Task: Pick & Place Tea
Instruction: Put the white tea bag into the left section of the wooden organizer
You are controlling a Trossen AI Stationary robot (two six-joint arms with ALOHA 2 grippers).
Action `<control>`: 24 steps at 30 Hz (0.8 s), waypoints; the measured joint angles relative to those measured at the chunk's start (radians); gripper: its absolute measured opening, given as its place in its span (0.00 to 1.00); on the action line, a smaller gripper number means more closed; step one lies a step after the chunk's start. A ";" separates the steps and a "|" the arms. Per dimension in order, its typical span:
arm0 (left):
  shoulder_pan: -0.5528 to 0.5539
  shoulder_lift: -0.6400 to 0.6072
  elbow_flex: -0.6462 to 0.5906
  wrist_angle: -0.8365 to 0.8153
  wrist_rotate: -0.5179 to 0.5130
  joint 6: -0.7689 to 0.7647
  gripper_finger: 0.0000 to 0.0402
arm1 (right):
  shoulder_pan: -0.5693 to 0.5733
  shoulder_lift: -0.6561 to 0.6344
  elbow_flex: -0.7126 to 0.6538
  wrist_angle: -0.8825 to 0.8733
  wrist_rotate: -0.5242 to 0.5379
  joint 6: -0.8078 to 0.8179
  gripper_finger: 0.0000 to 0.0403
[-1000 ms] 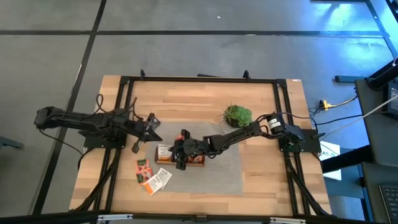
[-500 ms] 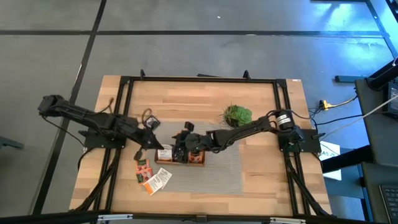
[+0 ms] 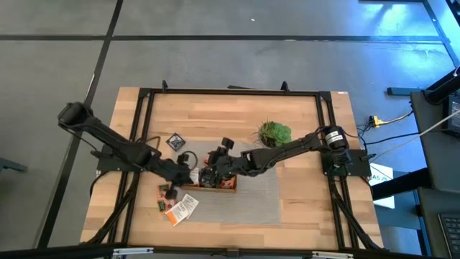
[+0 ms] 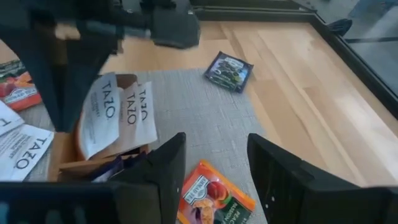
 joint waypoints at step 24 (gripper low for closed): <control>0.001 0.177 0.073 -0.071 -0.030 -0.057 0.02 | 0.000 0.000 0.000 -0.006 -0.002 -0.002 0.43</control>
